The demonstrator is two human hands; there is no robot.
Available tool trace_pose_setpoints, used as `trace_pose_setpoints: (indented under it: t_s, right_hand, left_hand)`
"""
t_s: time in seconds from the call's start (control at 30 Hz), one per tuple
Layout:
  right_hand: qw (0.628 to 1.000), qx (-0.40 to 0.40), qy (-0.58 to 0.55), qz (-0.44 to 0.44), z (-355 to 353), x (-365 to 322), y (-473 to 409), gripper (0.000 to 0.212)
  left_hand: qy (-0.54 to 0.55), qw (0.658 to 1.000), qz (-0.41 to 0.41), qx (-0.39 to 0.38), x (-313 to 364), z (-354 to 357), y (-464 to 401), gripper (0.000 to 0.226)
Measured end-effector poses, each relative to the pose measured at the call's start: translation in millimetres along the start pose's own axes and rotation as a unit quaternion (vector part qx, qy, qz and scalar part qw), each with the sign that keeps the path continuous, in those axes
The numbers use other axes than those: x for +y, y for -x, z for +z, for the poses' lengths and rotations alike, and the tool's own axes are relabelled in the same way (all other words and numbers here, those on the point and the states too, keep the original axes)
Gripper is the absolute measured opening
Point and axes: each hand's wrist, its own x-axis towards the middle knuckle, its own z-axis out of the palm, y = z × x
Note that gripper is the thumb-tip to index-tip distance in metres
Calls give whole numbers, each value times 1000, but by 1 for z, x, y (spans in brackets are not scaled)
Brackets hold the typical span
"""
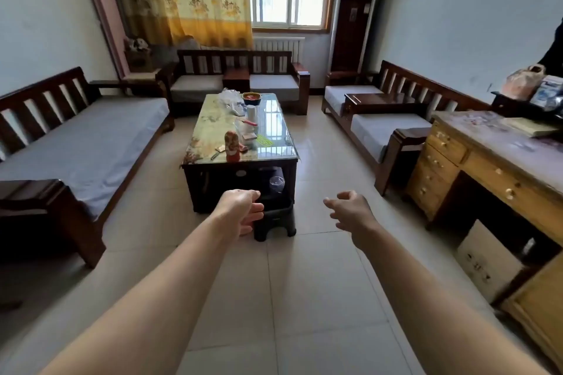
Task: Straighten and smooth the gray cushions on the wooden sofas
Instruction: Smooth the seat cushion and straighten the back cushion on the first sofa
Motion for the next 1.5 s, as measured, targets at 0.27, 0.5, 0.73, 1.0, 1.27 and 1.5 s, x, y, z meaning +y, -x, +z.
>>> trace_pose_setpoints:
  t_s: [0.27, 0.5, 0.73, 1.0, 1.27, 1.5]
  right_hand:
    - [1000, 6, -15, -3, -13, -11, -51, 64]
    - [999, 21, -27, -8, -55, -14, -164, 70]
    - [999, 31, -35, 17, -110, -28, -329, 73]
    - [998, 49, -34, 31, -127, -52, -516, 74]
    - [992, 111, -34, 40, -133, -88, -717, 79]
    - [984, 149, -62, 71, -158, -110, -889, 79]
  left_hand:
    - [-28, 999, 6, -28, 21, 35, -58, 28]
    - [-66, 996, 15, -64, 66, 121, -155, 29]
    - [-82, 995, 10, -63, 139, 220, -283, 33]
    - [-102, 992, -5, -80, 209, 293, -450, 21]
    - [-124, 982, 1, -143, 295, 362, -657, 29]
    - [-162, 970, 8, -180, 373, 444, -807, 24]
